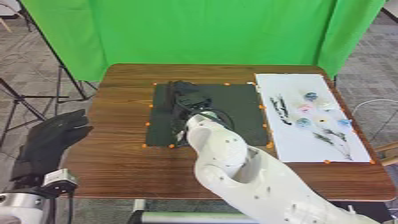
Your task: Arrange flowers
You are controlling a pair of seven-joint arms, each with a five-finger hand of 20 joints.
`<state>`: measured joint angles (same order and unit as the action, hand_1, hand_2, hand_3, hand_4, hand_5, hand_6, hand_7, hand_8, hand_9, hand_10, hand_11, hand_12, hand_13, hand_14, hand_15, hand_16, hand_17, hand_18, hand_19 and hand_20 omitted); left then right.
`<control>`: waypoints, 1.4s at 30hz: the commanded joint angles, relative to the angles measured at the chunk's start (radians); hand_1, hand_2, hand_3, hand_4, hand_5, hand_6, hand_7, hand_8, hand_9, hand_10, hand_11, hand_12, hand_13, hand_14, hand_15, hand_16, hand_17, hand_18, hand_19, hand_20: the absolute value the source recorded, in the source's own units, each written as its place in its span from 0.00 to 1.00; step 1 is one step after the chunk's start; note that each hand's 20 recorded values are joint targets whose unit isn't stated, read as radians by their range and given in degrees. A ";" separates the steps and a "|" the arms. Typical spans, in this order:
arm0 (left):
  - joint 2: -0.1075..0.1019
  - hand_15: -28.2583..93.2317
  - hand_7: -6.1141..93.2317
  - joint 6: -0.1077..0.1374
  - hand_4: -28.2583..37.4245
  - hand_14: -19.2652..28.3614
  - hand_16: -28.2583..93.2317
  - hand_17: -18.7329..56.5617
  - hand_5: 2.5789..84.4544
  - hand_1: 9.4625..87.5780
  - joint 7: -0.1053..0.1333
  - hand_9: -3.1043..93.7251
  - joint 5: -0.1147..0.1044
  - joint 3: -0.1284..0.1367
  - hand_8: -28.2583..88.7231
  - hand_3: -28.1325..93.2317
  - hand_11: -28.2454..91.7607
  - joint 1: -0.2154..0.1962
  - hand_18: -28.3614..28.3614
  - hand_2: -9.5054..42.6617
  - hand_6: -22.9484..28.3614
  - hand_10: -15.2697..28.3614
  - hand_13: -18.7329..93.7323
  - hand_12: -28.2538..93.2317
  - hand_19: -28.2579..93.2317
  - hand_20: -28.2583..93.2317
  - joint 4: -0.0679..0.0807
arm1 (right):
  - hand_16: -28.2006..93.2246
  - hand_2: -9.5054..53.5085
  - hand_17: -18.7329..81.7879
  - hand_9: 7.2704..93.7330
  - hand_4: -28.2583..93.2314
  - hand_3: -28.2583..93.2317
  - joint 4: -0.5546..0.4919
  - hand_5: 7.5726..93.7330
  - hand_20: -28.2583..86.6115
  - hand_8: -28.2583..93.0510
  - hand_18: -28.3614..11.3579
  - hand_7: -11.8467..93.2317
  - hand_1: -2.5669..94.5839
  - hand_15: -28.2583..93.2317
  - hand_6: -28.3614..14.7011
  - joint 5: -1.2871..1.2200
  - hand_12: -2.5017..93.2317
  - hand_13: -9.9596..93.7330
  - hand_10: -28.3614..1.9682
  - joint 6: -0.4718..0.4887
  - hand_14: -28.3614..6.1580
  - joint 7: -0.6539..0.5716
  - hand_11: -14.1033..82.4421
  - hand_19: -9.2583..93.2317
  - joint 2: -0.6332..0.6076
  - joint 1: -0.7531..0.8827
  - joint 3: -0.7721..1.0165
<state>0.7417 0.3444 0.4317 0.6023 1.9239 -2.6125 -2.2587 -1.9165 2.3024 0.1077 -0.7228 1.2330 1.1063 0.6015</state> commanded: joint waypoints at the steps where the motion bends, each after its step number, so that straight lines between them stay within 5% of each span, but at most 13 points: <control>1: 0.017 0.76 0.26 0.024 0.11 0.97 0.12 0.13 0.49 0.22 0.032 0.40 -0.016 0.002 0.15 0.91 0.53 -0.065 0.90 0.24 0.68 0.81 0.39 0.31 0.73 0.36 -0.015 | 0.42 0.11 0.51 0.74 0.06 0.85 -0.205 0.75 0.33 0.14 0.02 0.44 0.34 0.84 0.53 -0.028 0.27 0.75 0.27 0.020 0.38 0.021 0.59 0.97 -0.371 0.233 0.302; 10: 0.003 0.76 0.26 0.019 0.11 0.97 0.12 0.13 0.49 0.22 0.037 0.40 -0.011 -0.001 0.15 0.91 0.53 -0.074 0.90 0.24 0.68 0.81 0.39 0.31 0.73 0.36 -0.011 | 0.40 0.10 0.49 0.69 0.06 0.86 -0.268 0.69 0.29 0.14 0.03 0.43 0.34 0.83 0.49 -0.090 0.25 0.70 0.22 -0.052 0.34 -0.078 0.55 0.95 -0.521 0.742 0.761; 13: -0.001 0.76 0.26 0.032 0.11 0.97 0.12 0.13 0.49 0.22 0.025 0.40 0.014 0.000 0.15 0.91 0.53 -0.079 0.90 0.24 0.67 0.82 0.39 0.31 0.73 0.36 -0.014 | 0.40 0.10 0.50 0.68 0.06 0.86 -0.248 0.69 0.29 0.14 0.03 0.42 0.34 0.84 0.48 -0.071 0.25 0.70 0.21 -0.068 0.35 -0.101 0.55 0.96 -0.524 0.829 0.831; 26: -0.040 0.77 0.26 0.018 0.11 0.97 0.12 0.13 0.49 0.22 0.020 0.41 0.022 -0.042 0.15 0.90 0.56 -0.030 0.90 0.24 0.68 0.83 0.39 0.32 0.73 0.36 0.004 | 0.38 0.09 0.52 0.64 0.06 0.87 -0.144 0.66 0.25 0.14 0.04 0.40 0.34 0.85 0.42 -0.028 0.25 0.69 0.16 -0.081 0.34 -0.186 0.56 0.99 -0.534 0.890 0.922; 34: -0.031 0.77 0.26 0.012 0.11 0.97 0.12 0.13 0.49 0.22 0.015 0.41 0.026 -0.046 0.15 0.90 0.55 -0.031 0.90 0.24 0.68 0.83 0.39 0.32 0.73 0.36 0.007 | 0.38 0.08 0.53 0.64 0.05 0.87 -0.181 0.66 0.25 0.15 0.05 0.40 0.34 0.86 0.42 0.009 0.25 0.69 0.16 -0.184 0.35 -0.191 0.58 1.00 -0.545 0.977 1.014; 42: -0.036 0.77 0.26 0.020 0.11 0.97 0.12 0.13 0.49 0.22 0.030 0.41 0.016 -0.045 0.15 0.91 0.55 -0.041 0.90 0.24 0.68 0.83 0.39 0.32 0.73 0.37 0.006 | 0.38 0.07 0.53 0.64 0.05 0.87 -0.162 0.66 0.25 0.14 0.04 0.40 0.35 0.86 0.42 -0.019 0.25 0.69 0.14 -0.124 0.33 -0.201 0.58 1.00 -0.524 0.974 1.035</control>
<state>0.7032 0.3619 0.4562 0.6204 1.8792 -2.6370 -2.2538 -2.0874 2.2908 -0.0691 -0.9041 0.7000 2.0749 1.6253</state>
